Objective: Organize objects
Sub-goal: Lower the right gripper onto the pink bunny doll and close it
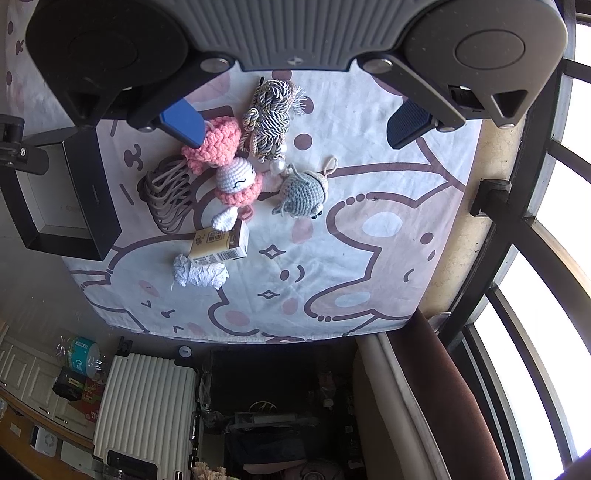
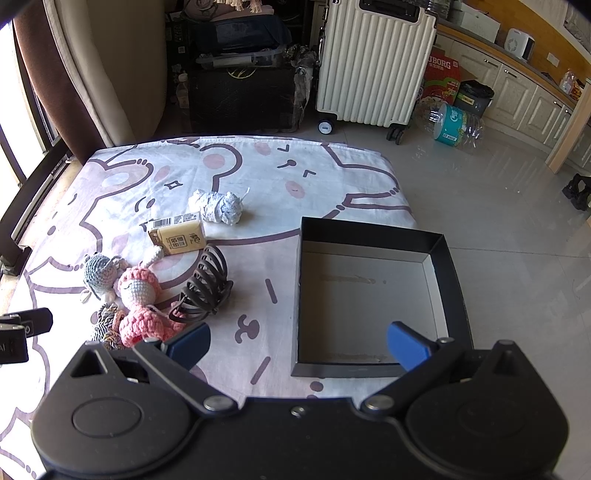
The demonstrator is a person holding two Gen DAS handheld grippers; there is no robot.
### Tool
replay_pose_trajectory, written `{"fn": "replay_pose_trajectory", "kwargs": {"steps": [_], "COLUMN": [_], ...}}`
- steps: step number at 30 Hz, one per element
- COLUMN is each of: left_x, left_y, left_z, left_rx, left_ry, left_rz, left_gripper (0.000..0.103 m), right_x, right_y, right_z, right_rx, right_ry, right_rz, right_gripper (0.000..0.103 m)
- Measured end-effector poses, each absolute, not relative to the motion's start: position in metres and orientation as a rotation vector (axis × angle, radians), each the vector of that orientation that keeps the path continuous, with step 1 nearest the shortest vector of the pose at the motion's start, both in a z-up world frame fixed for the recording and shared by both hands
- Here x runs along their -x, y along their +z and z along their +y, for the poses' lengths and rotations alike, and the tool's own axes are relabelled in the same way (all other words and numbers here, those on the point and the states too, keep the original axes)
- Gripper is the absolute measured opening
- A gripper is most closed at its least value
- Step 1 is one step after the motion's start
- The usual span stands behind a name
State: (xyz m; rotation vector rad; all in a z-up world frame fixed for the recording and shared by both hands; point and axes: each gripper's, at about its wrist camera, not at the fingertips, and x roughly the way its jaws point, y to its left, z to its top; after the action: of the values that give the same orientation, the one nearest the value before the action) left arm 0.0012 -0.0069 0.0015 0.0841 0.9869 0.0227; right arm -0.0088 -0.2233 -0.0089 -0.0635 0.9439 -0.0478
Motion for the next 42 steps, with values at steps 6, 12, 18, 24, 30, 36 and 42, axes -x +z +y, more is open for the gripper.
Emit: {"fn": "replay_pose_trajectory", "kwargs": {"steps": [6,12,18,24,30,36,42], "left_x": [-0.002,-0.004,-0.005,-0.007,-0.01,-0.015,-0.022], "left_y": [0.006,0.008,0.012,0.01,0.004,-0.007,-0.018], "left_z": [-0.002,0.003,0.007,0.01,0.014,0.025,0.046], "left_rx": [-0.079,-0.06,-0.047,-0.031,-0.029,-0.012,0.067], "left_ry": [0.034,0.06,0.073,0.067,0.044,0.057,0.131], "left_rz": [0.966,0.945,0.897,0.863,0.848,0.892,0.949], "left_gripper": [0.103,0.103,0.103,0.103,0.103,0.103,0.101], "right_x": [0.01,0.003,-0.011,-0.032,-0.042,-0.047,-0.045], "right_y": [-0.005,0.013,0.039,0.061,0.051,0.009,-0.015], "right_z": [-0.221,-0.21,-0.197,-0.193,-0.181,-0.176,-0.182], "right_rx": [0.078,0.096,0.12,0.017,-0.063,-0.154,-0.199], "right_ry": [-0.049,-0.014,0.013,0.007,0.046,0.169,0.264], "right_rz": [0.919,0.891,0.841,0.812,0.8,0.91,0.951], "right_gripper": [0.103,0.103,0.103,0.103,0.103,0.085,0.071]}}
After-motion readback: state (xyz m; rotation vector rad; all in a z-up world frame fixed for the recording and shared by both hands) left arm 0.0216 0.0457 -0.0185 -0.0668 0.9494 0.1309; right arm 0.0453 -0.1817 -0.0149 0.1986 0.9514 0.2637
